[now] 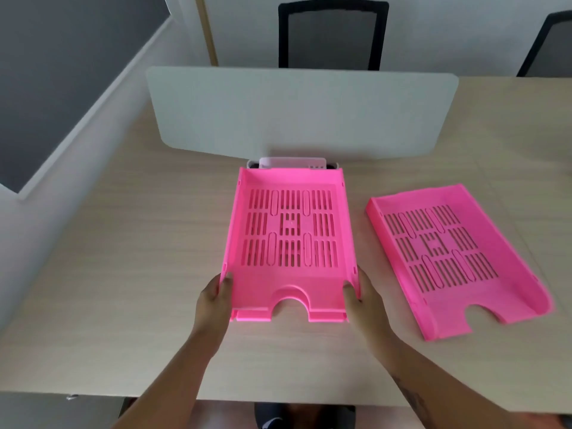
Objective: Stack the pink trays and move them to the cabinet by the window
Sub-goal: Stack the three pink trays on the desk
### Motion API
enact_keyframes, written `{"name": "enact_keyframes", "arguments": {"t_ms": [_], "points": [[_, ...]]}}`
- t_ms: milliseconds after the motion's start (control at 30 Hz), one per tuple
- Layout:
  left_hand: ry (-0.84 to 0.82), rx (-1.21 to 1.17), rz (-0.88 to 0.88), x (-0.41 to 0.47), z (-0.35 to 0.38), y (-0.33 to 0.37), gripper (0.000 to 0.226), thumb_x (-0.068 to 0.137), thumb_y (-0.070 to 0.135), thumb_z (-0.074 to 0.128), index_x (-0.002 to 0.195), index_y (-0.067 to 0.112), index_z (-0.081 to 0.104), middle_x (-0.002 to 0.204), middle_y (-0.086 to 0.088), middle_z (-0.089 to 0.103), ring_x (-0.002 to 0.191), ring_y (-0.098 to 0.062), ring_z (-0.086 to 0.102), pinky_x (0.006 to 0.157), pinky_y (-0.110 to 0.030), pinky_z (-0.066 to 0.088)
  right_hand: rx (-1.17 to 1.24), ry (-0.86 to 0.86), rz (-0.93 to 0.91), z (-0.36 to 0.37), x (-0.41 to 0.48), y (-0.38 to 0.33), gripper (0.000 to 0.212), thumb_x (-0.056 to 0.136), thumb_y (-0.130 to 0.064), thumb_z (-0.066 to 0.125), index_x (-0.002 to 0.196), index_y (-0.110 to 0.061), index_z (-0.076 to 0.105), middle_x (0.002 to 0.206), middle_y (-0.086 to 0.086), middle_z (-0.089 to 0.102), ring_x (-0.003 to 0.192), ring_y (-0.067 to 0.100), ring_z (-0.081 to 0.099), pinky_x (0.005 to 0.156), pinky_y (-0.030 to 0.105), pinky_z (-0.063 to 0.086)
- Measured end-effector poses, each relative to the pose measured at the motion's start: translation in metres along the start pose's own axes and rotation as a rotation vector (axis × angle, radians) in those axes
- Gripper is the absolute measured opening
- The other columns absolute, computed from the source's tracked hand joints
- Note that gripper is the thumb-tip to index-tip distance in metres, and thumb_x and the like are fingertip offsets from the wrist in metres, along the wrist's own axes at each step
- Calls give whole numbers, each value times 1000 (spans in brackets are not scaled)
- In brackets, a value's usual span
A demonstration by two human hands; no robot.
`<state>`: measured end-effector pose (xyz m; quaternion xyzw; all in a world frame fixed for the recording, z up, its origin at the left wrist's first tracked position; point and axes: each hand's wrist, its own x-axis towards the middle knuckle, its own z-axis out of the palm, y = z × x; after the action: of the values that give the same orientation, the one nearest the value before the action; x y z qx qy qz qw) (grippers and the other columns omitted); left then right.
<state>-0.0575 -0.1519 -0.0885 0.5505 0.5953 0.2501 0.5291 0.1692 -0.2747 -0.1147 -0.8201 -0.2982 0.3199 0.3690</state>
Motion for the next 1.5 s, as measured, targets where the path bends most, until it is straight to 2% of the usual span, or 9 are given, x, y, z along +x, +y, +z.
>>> {"name": "enact_keyframes", "arguments": {"t_ms": [67, 133, 333, 633, 833, 967, 1167, 1333, 1500], "points": [[37, 14, 28, 3, 0, -2, 33, 107, 29, 35, 94, 15, 63, 77, -3, 67, 71, -16, 62, 52, -16, 47, -11, 9, -20, 5, 5, -5, 54, 104, -15, 41, 157, -16, 28, 87, 5, 66, 78, 35, 70, 66, 43, 59], [67, 37, 23, 14, 0, 2, 33, 107, 25, 35, 85, 18, 58, 73, -2, 62, 67, -19, 56, 51, -21, 44, -30, 0, -29, 9, 16, -15, 53, 105, -10, 39, 156, -13, 28, 78, -8, 58, 65, 26, 65, 64, 45, 59], [12, 52, 7, 54, -4, 31, 24, 106, 21, 33, 104, 17, 57, 84, -2, 64, 75, -14, 59, 59, -24, 46, -11, 21, 6, 10, 53, -40, 55, 106, -12, 38, 158, -15, 23, 108, 16, 66, 76, 28, 66, 71, 46, 61], [-1, 131, 29, 35, -3, 0, 27, 103, 19, 36, 92, 20, 60, 78, -11, 62, 60, -20, 45, 53, -31, 37, -31, 46, 35, 6, 20, -15, 58, 103, -6, 39, 158, -15, 25, 136, 18, 60, 109, 37, 66, 90, 49, 58], [-19, 198, -36, 30, 5, -20, 27, 99, 13, 38, 110, 14, 63, 75, -5, 63, 58, -19, 49, 49, -30, 41, 25, 57, 135, 16, 20, 2, 50, 105, -15, 42, 155, -13, 32, 130, 20, 64, 109, 38, 68, 90, 56, 57], [-33, 242, -35, 29, -1, -30, 31, 99, 13, 39, 119, 16, 62, 84, -6, 68, 65, -20, 58, 58, -38, 55, 32, 29, 155, 20, 18, 4, 49, 106, -18, 44, 153, -13, 34, 124, 21, 66, 104, 39, 69, 87, 54, 58], [-55, 265, -14, 29, -11, -40, 27, 100, 15, 41, 113, 11, 64, 74, -3, 62, 53, -14, 47, 41, -22, 37, 58, 48, 167, 31, -1, 8, 48, 106, -21, 45, 151, -10, 37, 110, 18, 68, 97, 39, 71, 78, 47, 61], [-50, 230, -1, 31, -15, -38, 26, 101, 17, 42, 115, 13, 63, 78, -2, 64, 58, -14, 52, 45, -24, 42, 113, 60, 203, 33, 3, -1, 46, 105, -25, 46, 148, -9, 42, 116, 22, 68, 103, 40, 69, 87, 56, 58], [-24, 228, 41, 46, -31, -25, 16, 99, 18, 45, 100, 14, 61, 76, -1, 61, 62, -17, 52, 48, -24, 40, 94, 43, 170, 39, 7, -17, 46, 103, -21, 50, 148, -10, 43, 120, 17, 68, 106, 35, 69, 87, 48, 60]]}}
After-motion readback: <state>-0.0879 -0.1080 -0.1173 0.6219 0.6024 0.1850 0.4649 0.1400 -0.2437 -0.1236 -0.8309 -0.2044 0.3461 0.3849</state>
